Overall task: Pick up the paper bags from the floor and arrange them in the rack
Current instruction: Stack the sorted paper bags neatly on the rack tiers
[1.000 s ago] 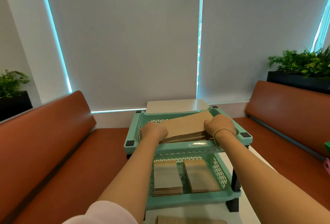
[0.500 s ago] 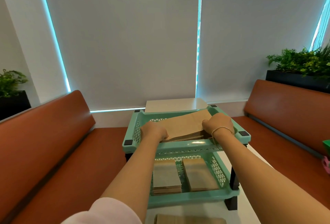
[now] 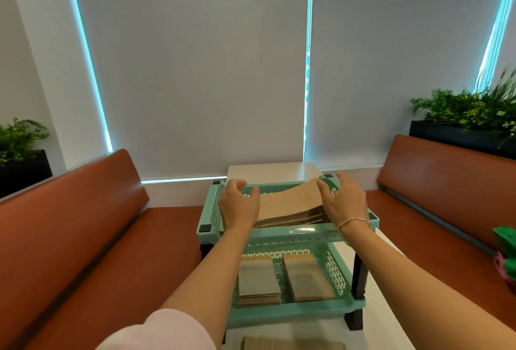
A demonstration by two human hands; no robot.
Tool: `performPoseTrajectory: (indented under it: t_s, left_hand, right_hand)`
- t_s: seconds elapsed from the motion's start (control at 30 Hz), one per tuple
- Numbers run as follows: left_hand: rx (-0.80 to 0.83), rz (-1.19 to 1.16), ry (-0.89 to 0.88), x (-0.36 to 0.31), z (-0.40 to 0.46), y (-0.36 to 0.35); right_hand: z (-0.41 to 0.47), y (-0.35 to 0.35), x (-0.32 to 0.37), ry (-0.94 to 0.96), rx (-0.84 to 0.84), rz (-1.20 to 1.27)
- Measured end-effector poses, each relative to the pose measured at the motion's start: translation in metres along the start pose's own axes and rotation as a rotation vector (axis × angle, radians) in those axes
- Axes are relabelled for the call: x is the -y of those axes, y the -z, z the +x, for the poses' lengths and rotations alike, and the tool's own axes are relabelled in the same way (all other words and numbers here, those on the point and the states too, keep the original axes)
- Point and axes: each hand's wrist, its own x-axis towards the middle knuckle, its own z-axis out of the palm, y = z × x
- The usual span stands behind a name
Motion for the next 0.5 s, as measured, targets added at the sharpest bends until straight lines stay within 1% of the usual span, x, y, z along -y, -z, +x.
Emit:
performPoseTrajectory:
  t_s: [0.07,0.2,0.27,0.3,0.33,0.4,0.43,0.5]
  left_hand:
    - [-0.05,-0.056,-0.1,-0.007,-0.007,0.005]
    - [-0.038,-0.087,-0.257,-0.028,-0.034,0.019]
    - [-0.039,-0.124,-0.288,-0.028,-0.062,0.027]
    - [-0.038,-0.138,-0.282,-0.022,-0.078,0.031]
    - [-0.032,-0.144,-0.261,-0.013,-0.095,0.034]
    - [0.008,-0.124,-0.154,0.017,-0.13,0.037]
    - [0.05,-0.094,-0.062,0.036,-0.147,0.037]
    - [0.198,0.022,0.168,0.074,-0.176,0.034]
  right_hand:
    - [-0.014,0.013,0.002,0.081,-0.021,0.025]
    - [-0.048,0.029,-0.006,0.214,-0.16,0.08]
    - [-0.073,0.029,-0.019,0.257,-0.224,0.091]
    - [-0.089,0.027,-0.028,0.255,-0.225,0.086]
    - [-0.106,0.024,-0.038,0.23,-0.199,0.072]
    - [-0.14,0.013,-0.063,0.105,-0.042,0.006]
    - [-0.157,0.006,-0.077,0.009,0.065,-0.054]
    - [-0.188,-0.008,-0.106,-0.208,0.264,-0.178]
